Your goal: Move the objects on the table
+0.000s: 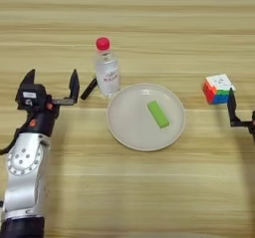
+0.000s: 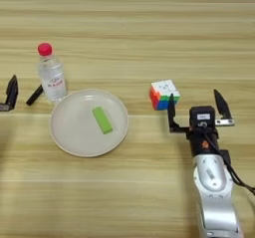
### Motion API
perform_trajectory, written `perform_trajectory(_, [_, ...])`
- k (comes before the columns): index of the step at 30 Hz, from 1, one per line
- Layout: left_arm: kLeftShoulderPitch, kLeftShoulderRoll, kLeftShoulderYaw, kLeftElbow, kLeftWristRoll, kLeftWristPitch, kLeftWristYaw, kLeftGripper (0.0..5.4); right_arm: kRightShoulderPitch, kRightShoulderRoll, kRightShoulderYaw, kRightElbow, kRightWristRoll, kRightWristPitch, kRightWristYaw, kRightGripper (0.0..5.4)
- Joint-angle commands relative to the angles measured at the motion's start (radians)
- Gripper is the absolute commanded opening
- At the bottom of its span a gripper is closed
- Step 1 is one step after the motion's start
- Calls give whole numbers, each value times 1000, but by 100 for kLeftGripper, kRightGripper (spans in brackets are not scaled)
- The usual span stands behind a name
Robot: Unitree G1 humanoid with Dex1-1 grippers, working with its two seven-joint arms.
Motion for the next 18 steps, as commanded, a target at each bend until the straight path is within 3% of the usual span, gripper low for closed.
perform_trajectory(1, [-21,-5,-18,1,-78,81,-54,540,-31,-6,6,17,5,-11,11,535])
perform_trajectory(8, [-45,8,-59,-47,-139,165,-129,540,-61,7,28,30,0,-17,8,535])
perform_trajectory(18, [-125,18,-108,-4,-124,240,-180,540,-97,15,46,90,-23,-58,-17,535])
